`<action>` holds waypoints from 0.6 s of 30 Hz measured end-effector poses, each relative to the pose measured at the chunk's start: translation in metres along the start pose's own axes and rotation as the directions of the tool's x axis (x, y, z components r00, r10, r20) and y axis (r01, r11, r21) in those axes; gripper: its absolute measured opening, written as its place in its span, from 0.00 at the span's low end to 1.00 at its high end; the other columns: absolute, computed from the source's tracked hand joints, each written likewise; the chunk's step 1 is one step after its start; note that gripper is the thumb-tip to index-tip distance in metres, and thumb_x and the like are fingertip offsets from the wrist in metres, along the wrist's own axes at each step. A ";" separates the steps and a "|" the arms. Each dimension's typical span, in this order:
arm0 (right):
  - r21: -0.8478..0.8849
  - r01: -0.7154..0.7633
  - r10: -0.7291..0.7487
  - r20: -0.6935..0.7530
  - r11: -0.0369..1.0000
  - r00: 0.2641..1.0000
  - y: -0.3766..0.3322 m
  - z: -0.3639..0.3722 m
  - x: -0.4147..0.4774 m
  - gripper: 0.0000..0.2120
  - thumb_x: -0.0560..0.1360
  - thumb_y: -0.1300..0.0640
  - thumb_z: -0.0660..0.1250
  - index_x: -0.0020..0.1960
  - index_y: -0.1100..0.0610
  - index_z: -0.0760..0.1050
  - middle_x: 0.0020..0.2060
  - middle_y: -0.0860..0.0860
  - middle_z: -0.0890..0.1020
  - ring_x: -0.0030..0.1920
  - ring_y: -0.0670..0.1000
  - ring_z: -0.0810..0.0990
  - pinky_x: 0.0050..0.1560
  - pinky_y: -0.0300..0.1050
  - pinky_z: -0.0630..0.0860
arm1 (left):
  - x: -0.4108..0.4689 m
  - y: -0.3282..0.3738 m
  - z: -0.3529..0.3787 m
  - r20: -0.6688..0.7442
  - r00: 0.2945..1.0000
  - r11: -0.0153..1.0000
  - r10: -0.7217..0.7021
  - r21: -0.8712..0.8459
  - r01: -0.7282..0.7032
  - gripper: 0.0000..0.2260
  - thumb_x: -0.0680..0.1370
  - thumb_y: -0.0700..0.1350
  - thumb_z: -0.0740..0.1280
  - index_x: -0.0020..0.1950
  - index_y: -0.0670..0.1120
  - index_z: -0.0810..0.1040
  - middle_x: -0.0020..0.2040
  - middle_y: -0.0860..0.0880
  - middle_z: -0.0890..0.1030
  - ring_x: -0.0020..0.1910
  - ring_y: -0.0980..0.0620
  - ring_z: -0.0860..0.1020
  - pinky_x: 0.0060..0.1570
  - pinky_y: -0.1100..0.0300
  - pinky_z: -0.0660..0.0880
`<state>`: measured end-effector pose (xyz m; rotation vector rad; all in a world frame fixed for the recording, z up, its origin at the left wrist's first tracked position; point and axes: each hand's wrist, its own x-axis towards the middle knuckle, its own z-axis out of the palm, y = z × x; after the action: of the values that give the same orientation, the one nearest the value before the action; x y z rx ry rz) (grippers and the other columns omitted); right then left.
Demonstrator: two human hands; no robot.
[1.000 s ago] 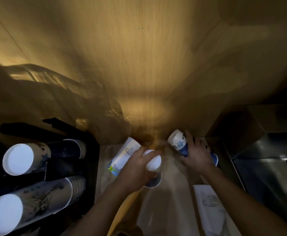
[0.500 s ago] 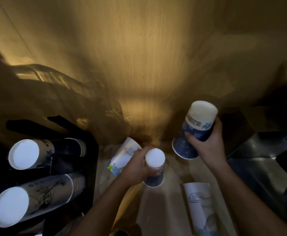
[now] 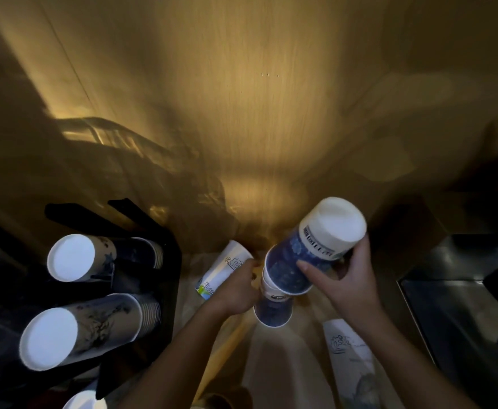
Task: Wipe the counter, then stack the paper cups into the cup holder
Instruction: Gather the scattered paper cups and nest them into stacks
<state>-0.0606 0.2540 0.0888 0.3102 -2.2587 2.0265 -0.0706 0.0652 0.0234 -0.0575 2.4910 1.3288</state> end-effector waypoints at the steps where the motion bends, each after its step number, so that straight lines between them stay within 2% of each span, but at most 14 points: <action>1: -0.015 -0.018 0.018 0.022 1.000 1.000 0.006 0.003 -0.001 0.36 0.55 0.45 0.77 0.54 0.24 0.61 0.54 0.28 0.73 0.58 0.33 0.72 0.50 0.34 0.74 | -0.001 0.003 -0.004 -0.103 0.995 1.000 -0.013 0.013 0.014 0.13 0.73 0.38 0.66 0.57 0.47 0.72 0.52 0.47 0.78 0.54 0.47 0.76 0.53 0.54 0.74; 3: -0.052 -0.043 0.046 0.061 0.998 0.997 0.019 0.010 -0.003 0.38 0.58 0.50 0.78 0.54 0.24 0.60 0.53 0.26 0.72 0.58 0.31 0.70 0.50 0.31 0.74 | -0.006 0.011 -0.012 -0.315 0.948 0.991 -0.048 -0.135 0.005 0.05 0.76 0.37 0.63 0.50 0.46 0.75 0.44 0.47 0.80 0.48 0.46 0.78 0.45 0.58 0.73; 4: -0.067 -0.062 0.067 0.081 0.996 0.994 0.026 0.013 -0.003 0.38 0.58 0.52 0.78 0.53 0.24 0.59 0.53 0.25 0.72 0.57 0.30 0.70 0.49 0.28 0.73 | -0.009 0.019 -0.017 -0.363 0.929 0.968 -0.076 -0.250 -0.019 0.04 0.76 0.39 0.64 0.47 0.47 0.75 0.41 0.49 0.79 0.45 0.48 0.78 0.42 0.58 0.73; 6: -0.120 -0.101 0.117 0.128 0.988 0.985 0.040 0.019 -0.004 0.38 0.60 0.52 0.78 0.53 0.25 0.57 0.53 0.28 0.70 0.55 0.29 0.70 0.49 0.26 0.71 | -0.015 0.033 -0.023 -0.373 0.924 0.909 -0.080 -0.407 -0.086 0.02 0.76 0.44 0.66 0.46 0.52 0.76 0.42 0.52 0.80 0.44 0.51 0.79 0.44 0.59 0.75; 8: -0.187 -0.128 0.158 0.154 0.974 0.975 0.052 0.024 -0.005 0.37 0.60 0.52 0.78 0.54 0.29 0.57 0.53 0.30 0.69 0.53 0.28 0.69 0.46 0.25 0.70 | -0.020 0.042 -0.024 -0.335 0.942 0.882 -0.030 -0.452 -0.133 0.04 0.76 0.50 0.66 0.49 0.53 0.77 0.46 0.53 0.80 0.48 0.55 0.79 0.47 0.60 0.76; 10: -0.232 -0.143 0.184 0.165 0.962 0.969 0.065 0.027 -0.008 0.35 0.60 0.52 0.78 0.55 0.34 0.59 0.52 0.34 0.70 0.54 0.32 0.71 0.48 0.27 0.71 | -0.021 0.046 -0.019 -0.260 0.966 0.888 0.006 -0.442 -0.125 0.07 0.76 0.52 0.65 0.52 0.53 0.76 0.48 0.56 0.80 0.49 0.60 0.77 0.47 0.63 0.75; 12: -0.284 -0.155 0.214 0.189 0.946 0.958 0.078 0.029 -0.010 0.36 0.60 0.51 0.78 0.59 0.38 0.59 0.53 0.38 0.72 0.56 0.40 0.72 0.53 0.35 0.72 | -0.018 0.045 -0.011 -0.202 0.979 0.914 0.004 -0.396 -0.086 0.07 0.76 0.48 0.65 0.54 0.52 0.76 0.48 0.58 0.79 0.49 0.61 0.77 0.47 0.63 0.74; 15: -0.322 -0.182 0.258 0.212 0.929 0.943 0.095 0.029 -0.014 0.36 0.61 0.51 0.77 0.60 0.42 0.59 0.54 0.41 0.73 0.57 0.45 0.73 0.53 0.38 0.73 | -0.013 0.039 -0.001 -0.147 0.989 0.957 0.010 -0.286 -0.052 0.08 0.76 0.41 0.65 0.55 0.47 0.77 0.49 0.52 0.80 0.50 0.54 0.78 0.50 0.59 0.75; 18: -0.343 -0.206 0.285 0.197 0.916 0.938 0.106 0.029 -0.017 0.35 0.61 0.49 0.77 0.60 0.42 0.59 0.55 0.42 0.73 0.56 0.44 0.73 0.53 0.38 0.74 | -0.009 0.030 0.005 -0.131 0.991 0.979 0.038 -0.194 -0.063 0.09 0.76 0.39 0.64 0.56 0.45 0.77 0.51 0.49 0.81 0.53 0.51 0.78 0.55 0.54 0.76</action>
<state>-0.0646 0.2375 -0.0205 0.2675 -2.8605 1.7601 -0.0659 0.0853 0.0481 -0.1285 2.4680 1.6388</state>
